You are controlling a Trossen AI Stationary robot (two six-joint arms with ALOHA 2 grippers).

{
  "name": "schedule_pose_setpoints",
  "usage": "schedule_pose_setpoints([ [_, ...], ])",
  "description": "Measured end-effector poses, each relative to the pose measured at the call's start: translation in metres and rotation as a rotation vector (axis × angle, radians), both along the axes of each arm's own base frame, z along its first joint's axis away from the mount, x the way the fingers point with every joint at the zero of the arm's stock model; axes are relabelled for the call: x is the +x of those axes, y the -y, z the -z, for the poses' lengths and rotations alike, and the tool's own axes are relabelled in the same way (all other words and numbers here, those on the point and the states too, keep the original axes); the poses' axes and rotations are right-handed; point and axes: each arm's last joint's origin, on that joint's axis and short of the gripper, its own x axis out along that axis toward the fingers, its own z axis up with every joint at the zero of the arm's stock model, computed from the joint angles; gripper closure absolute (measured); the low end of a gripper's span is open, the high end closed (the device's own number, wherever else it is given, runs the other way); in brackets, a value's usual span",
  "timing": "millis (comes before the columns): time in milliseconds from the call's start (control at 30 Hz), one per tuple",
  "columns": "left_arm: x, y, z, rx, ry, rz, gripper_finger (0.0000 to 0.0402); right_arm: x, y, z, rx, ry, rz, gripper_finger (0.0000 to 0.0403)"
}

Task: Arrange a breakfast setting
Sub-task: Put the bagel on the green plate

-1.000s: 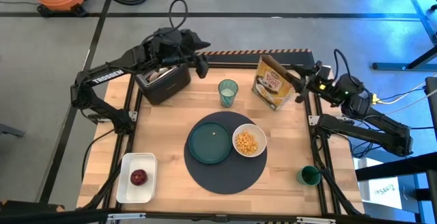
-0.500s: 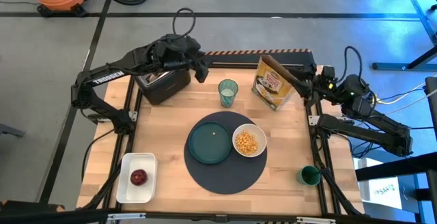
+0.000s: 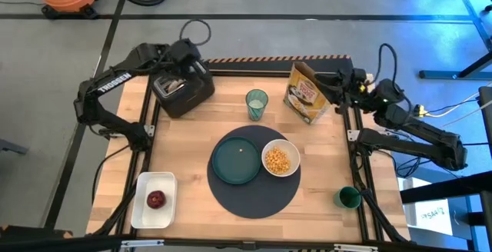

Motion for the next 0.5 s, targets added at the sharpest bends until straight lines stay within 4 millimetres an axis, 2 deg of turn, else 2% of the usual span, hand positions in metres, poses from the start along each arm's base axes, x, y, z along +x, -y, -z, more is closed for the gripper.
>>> schedule_pose_setpoints([
  [200, -0.024, -0.035, 0.025, -0.186, -0.024, -0.019, 0.0224, 0.017, 0.009, 0.001, 0.037, -0.008, -0.008, 0.0196],
  [333, -0.035, -0.046, 0.043, -0.250, -0.061, -0.046, 0.0242, 0.022, 0.011, -0.004, 0.043, -0.023, -0.009, 0.0196],
  [500, -0.042, -0.051, 0.057, -0.302, -0.086, -0.049, 0.0256, 0.023, 0.012, -0.008, 0.031, -0.050, 0.002, 0.0196],
])
